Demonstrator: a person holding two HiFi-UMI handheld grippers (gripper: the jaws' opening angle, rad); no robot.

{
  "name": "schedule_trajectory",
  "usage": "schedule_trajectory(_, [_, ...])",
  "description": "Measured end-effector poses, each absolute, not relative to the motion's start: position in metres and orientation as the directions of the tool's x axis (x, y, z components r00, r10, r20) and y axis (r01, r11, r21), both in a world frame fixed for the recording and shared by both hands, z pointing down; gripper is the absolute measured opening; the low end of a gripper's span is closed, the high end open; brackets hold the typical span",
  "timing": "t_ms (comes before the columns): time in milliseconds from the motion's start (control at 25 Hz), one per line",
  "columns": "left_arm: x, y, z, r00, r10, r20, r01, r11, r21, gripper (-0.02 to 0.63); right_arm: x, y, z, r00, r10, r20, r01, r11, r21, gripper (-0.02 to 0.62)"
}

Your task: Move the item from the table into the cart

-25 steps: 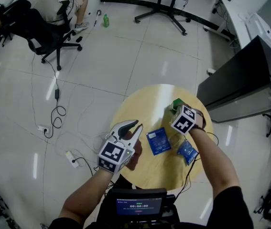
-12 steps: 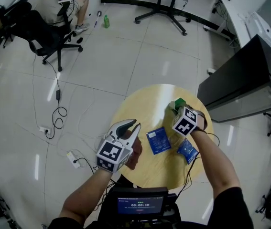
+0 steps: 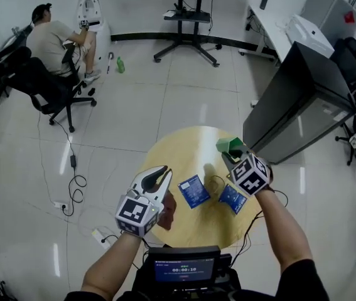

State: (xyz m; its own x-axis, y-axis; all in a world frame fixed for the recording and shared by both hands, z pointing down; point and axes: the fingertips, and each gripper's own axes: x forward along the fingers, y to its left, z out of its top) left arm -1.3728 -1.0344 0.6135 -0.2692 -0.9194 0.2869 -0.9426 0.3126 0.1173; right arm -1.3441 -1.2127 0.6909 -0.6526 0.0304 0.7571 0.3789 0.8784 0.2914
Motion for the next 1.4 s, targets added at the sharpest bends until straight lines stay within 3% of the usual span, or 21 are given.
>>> schedule_trajectory(360, [-1.243, -1.018, 0.497, -0.174, -0.975, 0.141, -0.981, 0.184, 0.061, 0.035, -1.157, -1.194, 0.506, -0.875, -0.145, 0.462, 0.011, 0.948, 0.319, 0.000])
schedule_trajectory(800, [-1.108, -0.973, 0.429, 0.210, -0.978, 0.000, -0.977, -0.209, -0.048, 0.003, -0.937, -1.087, 0.406, -0.818, -0.526, 0.235, -0.444, 0.836, 0.323, 0.000])
schedule_trajectory(1160, [-0.841, -0.964, 0.394, 0.461, -0.887, -0.031, -0.887, -0.460, -0.045, 0.002, -0.646, -1.014, 0.365, -0.657, -0.747, 0.103, -0.709, 0.658, 0.254, 0.000])
schedule_trajectory(1400, [-0.571, -0.976, 0.411, 0.655, -0.755, -0.015, -0.756, -0.655, -0.014, 0.002, -0.390, -0.977, 0.361, -0.473, -0.881, 0.015, -0.867, 0.469, 0.168, 0.000])
